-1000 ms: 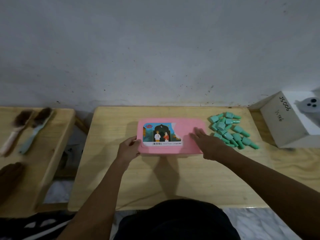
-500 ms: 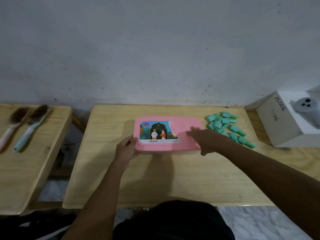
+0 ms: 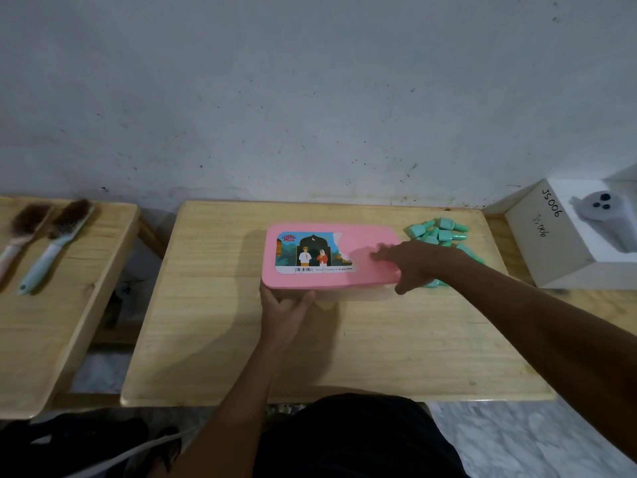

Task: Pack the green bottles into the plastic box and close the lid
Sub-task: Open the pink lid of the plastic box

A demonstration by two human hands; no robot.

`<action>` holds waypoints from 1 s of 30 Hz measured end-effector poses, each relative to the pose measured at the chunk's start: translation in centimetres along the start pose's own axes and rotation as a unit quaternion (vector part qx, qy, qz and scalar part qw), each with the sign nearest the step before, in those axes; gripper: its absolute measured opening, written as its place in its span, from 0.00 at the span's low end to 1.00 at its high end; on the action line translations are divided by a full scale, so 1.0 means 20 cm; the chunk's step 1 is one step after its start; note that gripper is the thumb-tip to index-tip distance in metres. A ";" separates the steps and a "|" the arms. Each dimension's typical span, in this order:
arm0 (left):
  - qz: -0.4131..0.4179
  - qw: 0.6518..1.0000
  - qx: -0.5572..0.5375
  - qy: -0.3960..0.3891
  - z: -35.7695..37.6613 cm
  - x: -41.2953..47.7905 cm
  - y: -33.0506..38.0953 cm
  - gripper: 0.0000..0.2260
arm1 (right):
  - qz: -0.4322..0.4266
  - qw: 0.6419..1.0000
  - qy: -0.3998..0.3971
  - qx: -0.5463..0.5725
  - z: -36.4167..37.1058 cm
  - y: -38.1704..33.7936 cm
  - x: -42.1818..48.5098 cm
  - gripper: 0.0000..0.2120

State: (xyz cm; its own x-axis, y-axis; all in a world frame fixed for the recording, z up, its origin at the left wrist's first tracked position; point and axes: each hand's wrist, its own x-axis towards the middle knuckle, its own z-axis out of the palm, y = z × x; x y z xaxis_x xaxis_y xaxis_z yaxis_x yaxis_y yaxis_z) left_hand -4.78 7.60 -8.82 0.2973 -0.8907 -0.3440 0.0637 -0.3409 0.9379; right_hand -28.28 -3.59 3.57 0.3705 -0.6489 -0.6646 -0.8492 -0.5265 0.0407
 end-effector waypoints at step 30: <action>-0.107 0.989 0.071 0.078 -0.11 0.08 0.32 0.33 | -0.020 0.800 0.534 0.272 -0.23 -0.03 -0.10 0.10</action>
State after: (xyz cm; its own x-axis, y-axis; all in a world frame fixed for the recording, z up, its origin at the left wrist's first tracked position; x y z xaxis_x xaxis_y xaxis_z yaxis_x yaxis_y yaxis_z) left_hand -1.81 4.58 -3.33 0.4360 -0.7397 -0.5126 0.0110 -0.5651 0.8249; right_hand -26.77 -4.47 8.30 0.2642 -0.8902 0.3711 -0.7591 -0.4293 -0.4893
